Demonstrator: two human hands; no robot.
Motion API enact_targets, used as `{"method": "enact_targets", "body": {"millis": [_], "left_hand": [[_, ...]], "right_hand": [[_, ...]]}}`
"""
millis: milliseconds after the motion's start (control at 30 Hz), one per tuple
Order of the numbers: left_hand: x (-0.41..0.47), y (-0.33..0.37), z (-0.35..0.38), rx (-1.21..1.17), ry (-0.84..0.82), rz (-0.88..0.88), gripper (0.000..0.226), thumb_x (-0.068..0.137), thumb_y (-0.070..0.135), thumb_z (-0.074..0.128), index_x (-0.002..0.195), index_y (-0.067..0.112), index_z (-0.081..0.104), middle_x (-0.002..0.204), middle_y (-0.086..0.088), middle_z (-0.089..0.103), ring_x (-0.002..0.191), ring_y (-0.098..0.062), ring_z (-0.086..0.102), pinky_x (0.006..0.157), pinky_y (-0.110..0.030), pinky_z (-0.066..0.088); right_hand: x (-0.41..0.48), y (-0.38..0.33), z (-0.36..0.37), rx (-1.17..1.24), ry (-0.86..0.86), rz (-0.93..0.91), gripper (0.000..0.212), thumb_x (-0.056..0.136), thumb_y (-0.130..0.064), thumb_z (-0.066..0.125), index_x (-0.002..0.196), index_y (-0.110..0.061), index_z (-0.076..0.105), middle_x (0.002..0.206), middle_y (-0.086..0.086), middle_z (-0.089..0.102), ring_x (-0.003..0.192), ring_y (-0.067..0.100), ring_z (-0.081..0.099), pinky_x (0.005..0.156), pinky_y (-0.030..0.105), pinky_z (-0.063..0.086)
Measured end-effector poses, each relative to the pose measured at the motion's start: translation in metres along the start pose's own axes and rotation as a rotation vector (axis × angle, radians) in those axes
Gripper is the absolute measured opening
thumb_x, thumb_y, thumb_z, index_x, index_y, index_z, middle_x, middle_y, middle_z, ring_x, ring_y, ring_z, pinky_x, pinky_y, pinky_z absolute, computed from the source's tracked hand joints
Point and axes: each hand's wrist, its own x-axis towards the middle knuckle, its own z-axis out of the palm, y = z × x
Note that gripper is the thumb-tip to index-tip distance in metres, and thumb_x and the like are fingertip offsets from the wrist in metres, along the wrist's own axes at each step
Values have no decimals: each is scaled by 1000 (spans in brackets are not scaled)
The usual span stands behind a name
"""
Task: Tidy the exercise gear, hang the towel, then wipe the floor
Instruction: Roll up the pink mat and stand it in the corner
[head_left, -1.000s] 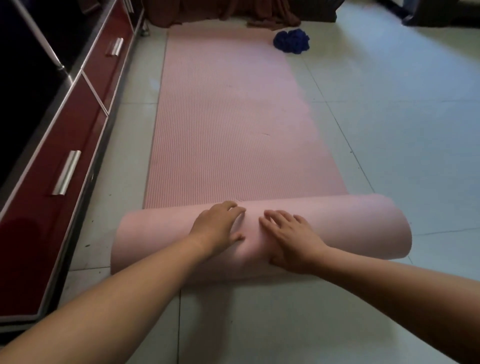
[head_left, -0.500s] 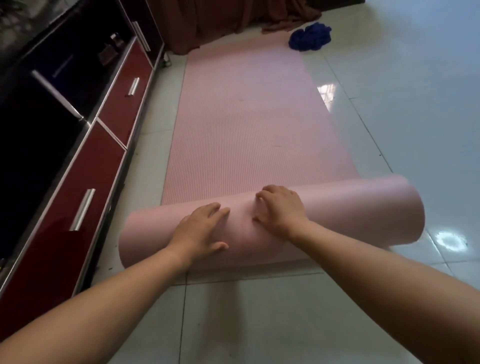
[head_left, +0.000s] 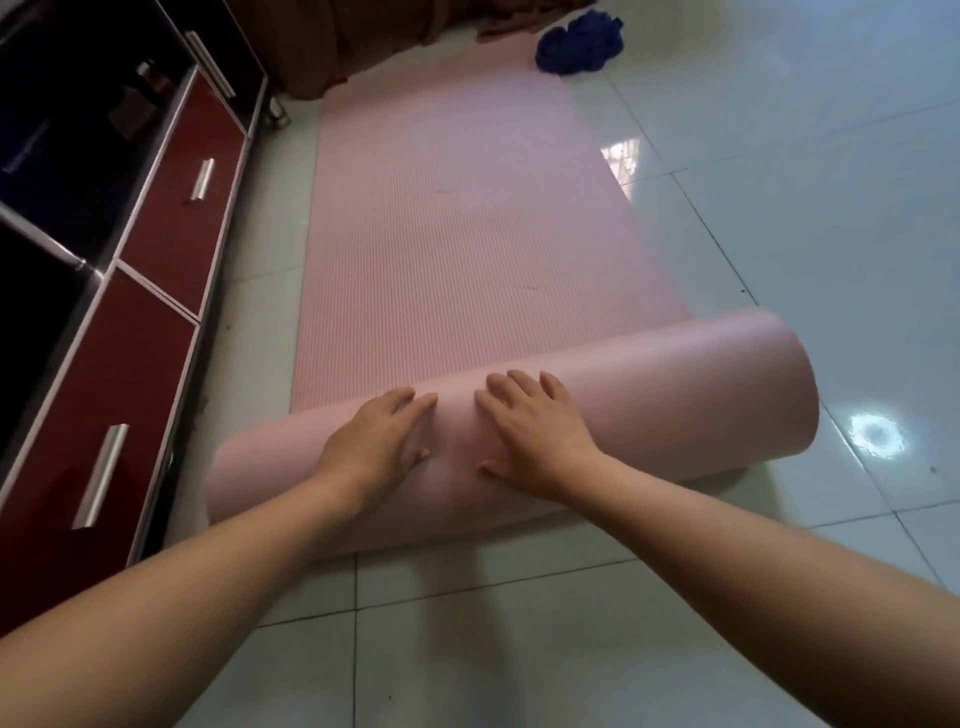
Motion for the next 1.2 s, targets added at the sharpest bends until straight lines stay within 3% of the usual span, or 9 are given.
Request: {"method": "enact_targets", "body": {"millis": [167, 300, 467, 633, 767, 867, 1033, 1200], "left_hand": [[15, -4, -4, -63, 42, 92, 55, 92, 39, 50, 143, 27, 33, 150, -3, 30, 135, -21, 31, 104, -31, 33], [23, -14, -3, -48, 8, 172, 75, 81, 59, 54, 145, 29, 28, 152, -2, 26, 137, -21, 26, 110, -34, 29], [38, -25, 5, -19, -66, 197, 88, 75, 65, 57, 146, 28, 20, 155, -2, 15, 141, -22, 15, 112, -45, 23], [62, -24, 9, -16, -110, 164, 82, 81, 55, 57, 145, 23, 18, 155, -5, 11, 141, -26, 12, 111, -54, 20], [78, -30, 2, -46, -87, 134, 79, 83, 52, 57, 145, 21, 19, 153, -5, 17, 139, -26, 19, 109, -51, 25], [85, -37, -2, -77, -53, 114, 71, 85, 53, 54, 142, 20, 28, 148, -6, 27, 134, -26, 28, 105, -47, 31], [92, -44, -3, -109, -11, 58, 55, 90, 50, 46, 136, 20, 38, 144, -5, 35, 130, -25, 34, 101, -41, 35], [100, -48, -10, -72, -42, 35, 61, 88, 55, 46, 137, 21, 38, 144, -3, 35, 130, -23, 35, 103, -39, 35]], "right_hand": [[16, 4, -6, 6, 4, 171, 70, 81, -61, 51, 135, -21, 35, 141, 5, 33, 129, 26, 29, 104, 47, 23], [30, 4, -12, -13, -6, 277, 65, 77, -65, 53, 126, -23, 44, 131, 4, 41, 123, 25, 35, 96, 42, 31], [44, -10, -25, -21, -76, 433, 62, 77, -63, 55, 123, -22, 46, 131, 3, 41, 123, 25, 36, 94, 41, 36], [30, -16, -35, -136, -304, 224, 72, 80, -55, 59, 139, -21, 33, 145, 5, 27, 131, 25, 29, 98, 43, 39], [29, -1, -37, -150, -365, 214, 89, 75, -53, 67, 144, -19, 21, 151, 6, 17, 135, 28, 23, 104, 45, 36], [39, 8, -33, -184, -356, 166, 95, 73, -53, 69, 144, -17, 17, 153, 7, 11, 138, 28, 17, 107, 43, 32], [70, 28, -31, -172, -322, 91, 87, 80, -50, 62, 145, -14, 15, 154, 6, 12, 139, 27, 15, 108, 41, 29], [112, 61, -36, -90, -296, 22, 81, 78, -52, 62, 141, -17, 26, 148, 5, 24, 134, 25, 25, 103, 38, 33]]}}
